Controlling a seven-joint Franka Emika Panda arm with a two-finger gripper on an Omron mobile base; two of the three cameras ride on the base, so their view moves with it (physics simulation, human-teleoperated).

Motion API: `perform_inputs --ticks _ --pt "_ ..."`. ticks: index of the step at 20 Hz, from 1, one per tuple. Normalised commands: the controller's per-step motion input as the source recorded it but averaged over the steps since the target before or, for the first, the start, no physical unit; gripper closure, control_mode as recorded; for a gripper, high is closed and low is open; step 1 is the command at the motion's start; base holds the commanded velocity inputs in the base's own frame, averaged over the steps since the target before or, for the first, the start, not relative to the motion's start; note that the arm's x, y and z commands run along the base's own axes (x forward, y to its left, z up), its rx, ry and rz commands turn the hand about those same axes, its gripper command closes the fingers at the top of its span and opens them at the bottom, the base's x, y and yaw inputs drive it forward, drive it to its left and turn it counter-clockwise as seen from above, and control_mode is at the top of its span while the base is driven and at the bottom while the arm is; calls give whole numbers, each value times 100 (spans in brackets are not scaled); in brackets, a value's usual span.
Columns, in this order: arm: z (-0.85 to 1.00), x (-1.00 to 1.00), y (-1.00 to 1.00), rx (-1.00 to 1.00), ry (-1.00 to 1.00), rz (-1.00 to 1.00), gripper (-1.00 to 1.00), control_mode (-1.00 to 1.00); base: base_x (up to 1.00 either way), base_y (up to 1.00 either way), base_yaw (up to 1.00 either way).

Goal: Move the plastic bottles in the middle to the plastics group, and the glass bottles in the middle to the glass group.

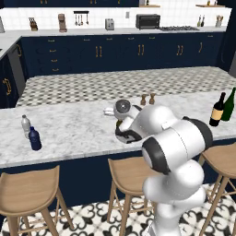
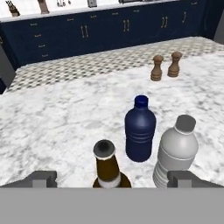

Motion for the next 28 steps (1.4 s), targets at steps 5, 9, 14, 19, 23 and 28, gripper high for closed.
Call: perform_inputs --ticks 5,9,14,19,23,28 --pt "-18 11 0 0 0 -4 -100 -100 0 0 0" --pt "-16 5 0 0 0 0 -100 -100 0 0 0" --pt "0 17 0 0 0 -1 -100 -100 0 0 0" --pt "0 13 0 0 0 0 -100 -100 0 0 0" --pt "0 13 0 0 0 0 -100 -100 0 0 0" --pt "0 0 0 0 0 0 -100 -100 0 0 0"
